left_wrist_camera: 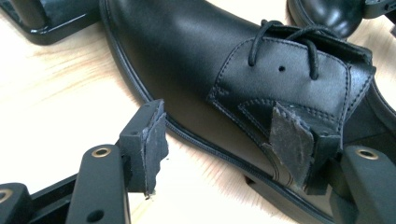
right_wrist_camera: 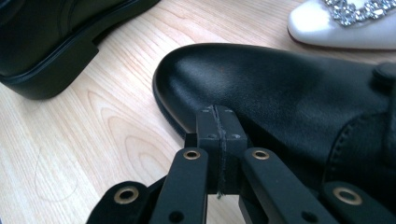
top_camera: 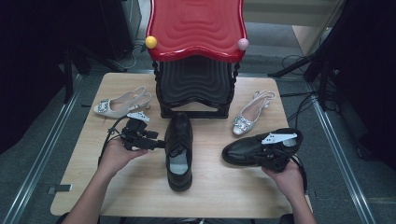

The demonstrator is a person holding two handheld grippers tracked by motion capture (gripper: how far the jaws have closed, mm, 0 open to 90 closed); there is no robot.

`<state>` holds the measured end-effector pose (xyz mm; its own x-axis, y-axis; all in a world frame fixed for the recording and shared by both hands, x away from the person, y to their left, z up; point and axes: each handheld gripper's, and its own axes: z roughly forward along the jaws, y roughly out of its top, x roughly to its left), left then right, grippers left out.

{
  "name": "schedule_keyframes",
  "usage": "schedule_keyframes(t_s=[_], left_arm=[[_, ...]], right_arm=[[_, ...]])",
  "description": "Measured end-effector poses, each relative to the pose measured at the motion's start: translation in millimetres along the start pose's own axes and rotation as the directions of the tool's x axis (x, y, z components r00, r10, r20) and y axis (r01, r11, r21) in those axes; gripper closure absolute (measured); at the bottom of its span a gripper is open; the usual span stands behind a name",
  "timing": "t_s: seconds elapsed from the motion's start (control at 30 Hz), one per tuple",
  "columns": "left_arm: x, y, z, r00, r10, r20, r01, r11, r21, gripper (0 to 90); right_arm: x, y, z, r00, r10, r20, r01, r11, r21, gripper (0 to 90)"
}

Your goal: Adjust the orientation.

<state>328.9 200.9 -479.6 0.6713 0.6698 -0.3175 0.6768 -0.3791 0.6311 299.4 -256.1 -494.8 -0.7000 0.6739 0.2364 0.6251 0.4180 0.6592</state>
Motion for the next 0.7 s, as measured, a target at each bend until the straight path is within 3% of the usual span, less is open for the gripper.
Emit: schedule_keyframes(t_s=[0.4, 0.7], left_arm=[[-2.1, -12.4, -6.0, 0.9997, -0.014, -0.019, 0.014, 0.9999, -0.006, 36.8], [-5.3, -17.3, -3.7, 0.9997, -0.011, -0.020, 0.011, 0.9999, 0.002, 36.8]], right_arm=[[-3.3, 16.8, 18.1, 0.9996, 0.002, -0.027, -0.001, 1.000, 0.007, 90.0], [0.9, 29.5, 27.9, 0.9992, -0.015, -0.038, 0.015, 1.000, -0.017, 90.0]])
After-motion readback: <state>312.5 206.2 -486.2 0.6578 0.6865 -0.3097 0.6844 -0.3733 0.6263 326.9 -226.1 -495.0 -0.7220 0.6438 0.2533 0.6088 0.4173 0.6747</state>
